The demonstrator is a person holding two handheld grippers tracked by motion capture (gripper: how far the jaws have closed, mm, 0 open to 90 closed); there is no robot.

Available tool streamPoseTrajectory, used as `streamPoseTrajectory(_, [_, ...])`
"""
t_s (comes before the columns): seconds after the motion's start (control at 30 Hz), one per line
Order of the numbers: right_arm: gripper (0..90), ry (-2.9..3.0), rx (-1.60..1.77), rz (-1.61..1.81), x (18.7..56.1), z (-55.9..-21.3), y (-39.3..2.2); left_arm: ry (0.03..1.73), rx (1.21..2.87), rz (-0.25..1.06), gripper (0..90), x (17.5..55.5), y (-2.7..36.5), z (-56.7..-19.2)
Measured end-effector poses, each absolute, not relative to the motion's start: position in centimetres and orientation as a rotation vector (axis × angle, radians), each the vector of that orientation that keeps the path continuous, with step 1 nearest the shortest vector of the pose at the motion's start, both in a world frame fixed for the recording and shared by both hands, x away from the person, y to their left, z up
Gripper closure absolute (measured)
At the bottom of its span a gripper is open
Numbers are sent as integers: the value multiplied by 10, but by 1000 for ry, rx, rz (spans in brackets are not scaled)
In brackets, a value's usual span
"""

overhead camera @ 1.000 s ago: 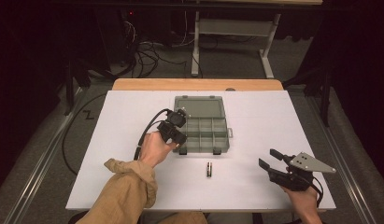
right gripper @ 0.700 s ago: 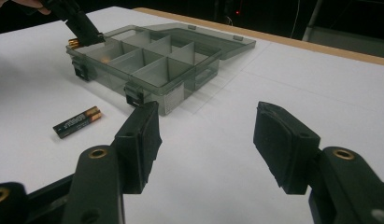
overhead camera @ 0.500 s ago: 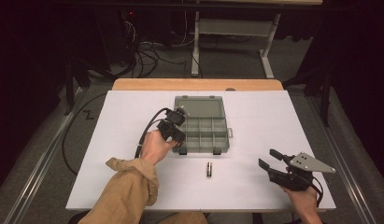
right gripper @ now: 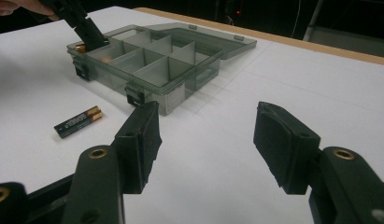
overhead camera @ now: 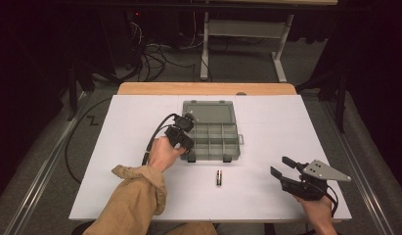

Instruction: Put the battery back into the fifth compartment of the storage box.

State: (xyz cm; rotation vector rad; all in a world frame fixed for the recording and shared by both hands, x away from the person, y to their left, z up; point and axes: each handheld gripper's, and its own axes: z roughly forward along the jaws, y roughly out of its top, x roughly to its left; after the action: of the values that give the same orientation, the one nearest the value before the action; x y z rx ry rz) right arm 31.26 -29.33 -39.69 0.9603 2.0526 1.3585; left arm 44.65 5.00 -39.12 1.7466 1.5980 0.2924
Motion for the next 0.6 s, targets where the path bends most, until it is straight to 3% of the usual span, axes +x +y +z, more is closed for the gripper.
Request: streamPoseTrajectory(0.6, [426, 2052, 960, 1359, 313, -397, -293, 1587, 1738, 291, 707, 443, 52, -386])
